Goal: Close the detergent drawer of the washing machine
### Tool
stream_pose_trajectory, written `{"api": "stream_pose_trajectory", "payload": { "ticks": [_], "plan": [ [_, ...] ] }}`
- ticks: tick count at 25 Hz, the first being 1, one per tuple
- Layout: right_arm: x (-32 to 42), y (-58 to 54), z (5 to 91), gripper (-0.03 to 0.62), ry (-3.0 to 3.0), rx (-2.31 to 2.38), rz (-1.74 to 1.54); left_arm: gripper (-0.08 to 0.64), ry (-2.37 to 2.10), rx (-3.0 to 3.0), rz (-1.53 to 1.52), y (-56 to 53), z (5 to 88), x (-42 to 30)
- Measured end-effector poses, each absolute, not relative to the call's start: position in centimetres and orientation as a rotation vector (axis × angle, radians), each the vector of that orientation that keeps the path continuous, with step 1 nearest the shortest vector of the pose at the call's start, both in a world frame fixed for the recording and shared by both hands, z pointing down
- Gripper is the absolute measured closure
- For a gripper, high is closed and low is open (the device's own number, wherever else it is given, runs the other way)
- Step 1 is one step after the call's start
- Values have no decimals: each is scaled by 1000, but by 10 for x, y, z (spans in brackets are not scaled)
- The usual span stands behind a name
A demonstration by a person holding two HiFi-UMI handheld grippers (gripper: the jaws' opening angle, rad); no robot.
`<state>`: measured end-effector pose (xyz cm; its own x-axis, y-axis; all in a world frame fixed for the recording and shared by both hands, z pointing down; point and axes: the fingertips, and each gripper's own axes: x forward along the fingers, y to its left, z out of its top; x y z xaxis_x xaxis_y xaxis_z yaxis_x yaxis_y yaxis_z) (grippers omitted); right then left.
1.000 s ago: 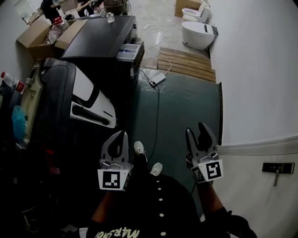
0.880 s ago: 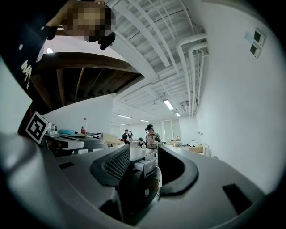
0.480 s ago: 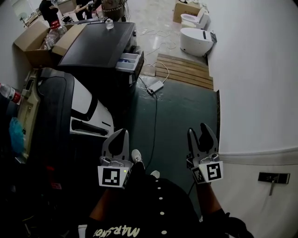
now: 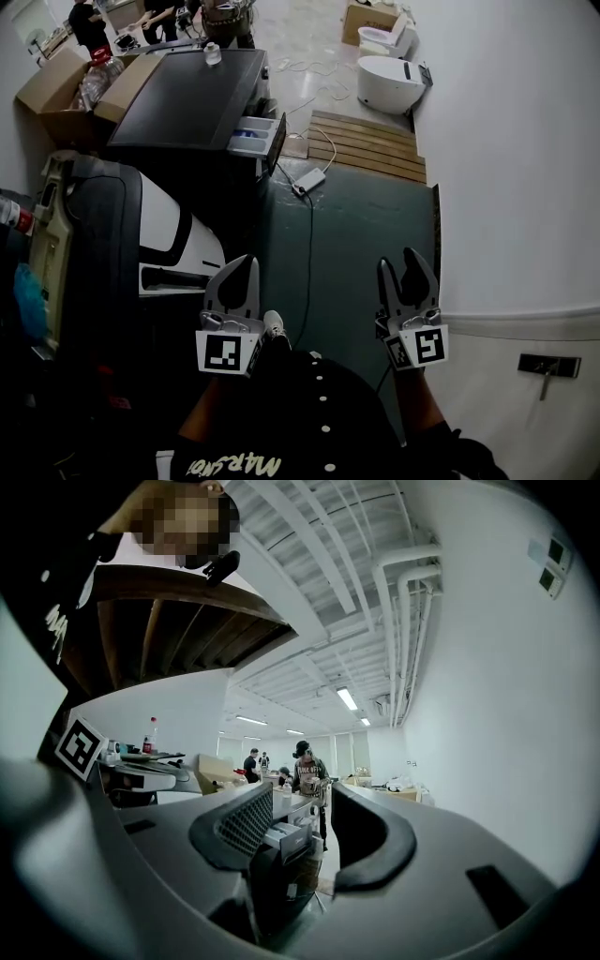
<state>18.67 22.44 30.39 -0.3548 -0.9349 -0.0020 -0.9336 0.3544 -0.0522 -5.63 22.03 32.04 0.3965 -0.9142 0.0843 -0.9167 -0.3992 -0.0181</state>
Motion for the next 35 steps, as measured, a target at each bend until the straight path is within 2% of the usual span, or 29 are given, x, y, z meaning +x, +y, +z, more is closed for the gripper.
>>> {"api": "stream_pose_trajectory", "payload": {
  "ticks": [26, 35],
  "plan": [
    [127, 138, 309, 403, 2603, -1787, -1, 554, -1658, 2587, 78, 138, 327, -100],
    [155, 87, 318, 405, 2548, -1765, -120, 554, -1646, 2603, 98, 99, 332, -78]
  ]
}}
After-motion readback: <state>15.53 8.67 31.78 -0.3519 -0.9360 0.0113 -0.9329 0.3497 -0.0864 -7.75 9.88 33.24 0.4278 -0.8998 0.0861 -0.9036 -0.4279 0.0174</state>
